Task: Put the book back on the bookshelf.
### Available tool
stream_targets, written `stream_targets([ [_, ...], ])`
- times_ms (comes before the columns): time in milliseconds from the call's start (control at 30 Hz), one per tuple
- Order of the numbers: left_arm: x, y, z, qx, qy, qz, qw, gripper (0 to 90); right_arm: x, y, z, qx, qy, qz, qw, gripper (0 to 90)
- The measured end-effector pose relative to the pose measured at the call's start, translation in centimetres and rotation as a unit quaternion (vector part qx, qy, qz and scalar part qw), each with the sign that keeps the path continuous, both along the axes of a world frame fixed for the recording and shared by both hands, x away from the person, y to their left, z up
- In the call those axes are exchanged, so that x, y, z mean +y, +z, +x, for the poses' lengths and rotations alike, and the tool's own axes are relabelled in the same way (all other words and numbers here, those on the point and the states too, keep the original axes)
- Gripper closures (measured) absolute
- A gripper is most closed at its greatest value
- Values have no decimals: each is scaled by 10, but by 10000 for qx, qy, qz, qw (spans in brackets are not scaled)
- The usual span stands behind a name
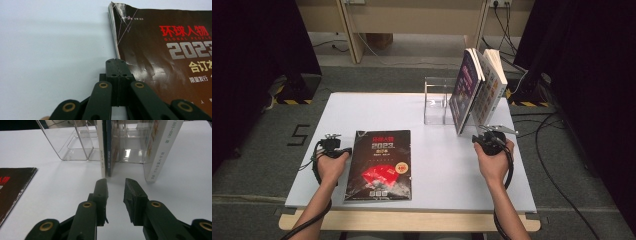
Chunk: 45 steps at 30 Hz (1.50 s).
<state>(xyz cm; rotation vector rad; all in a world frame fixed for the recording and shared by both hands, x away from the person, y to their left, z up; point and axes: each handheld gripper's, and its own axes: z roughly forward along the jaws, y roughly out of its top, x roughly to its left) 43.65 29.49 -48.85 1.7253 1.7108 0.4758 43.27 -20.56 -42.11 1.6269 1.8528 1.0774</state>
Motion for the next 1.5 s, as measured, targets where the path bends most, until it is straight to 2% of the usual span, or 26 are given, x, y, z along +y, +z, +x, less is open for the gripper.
stream_targets([
  [200,-1,1,3,35,-82,78,9999,898,0,-2,1,53,10,9,10000,712],
  [533,-6,0,7,-57,-216,189,9996,899,-1,-3,1,104,11,47,9999,711],
  [633,-10,-1,8,-81,-282,98,9995,898,-1,-4,2,118,17,34,9999,710],
  [667,-12,-1,9,-80,-304,37,9995,899,0,-4,2,119,23,30,9999,710],
  [767,-18,-1,8,-94,-397,85,9991,899,0,-4,2,135,32,31,9999,710],
  [833,-23,-1,7,-99,-454,35,9989,899,-1,-5,2,145,52,11,9999,709],
  [1133,-48,-1,-1,-137,-824,90,9965,898,3,-7,2,268,89,20,9996,703],
  [1267,-59,-1,-4,-142,-980,33,9951,899,4,-9,3,322,156,1,9994,700],
  [1500,-73,-1,-8,-147,-1102,71,9938,899,8,-11,3,376,187,-13,9991,700],
])
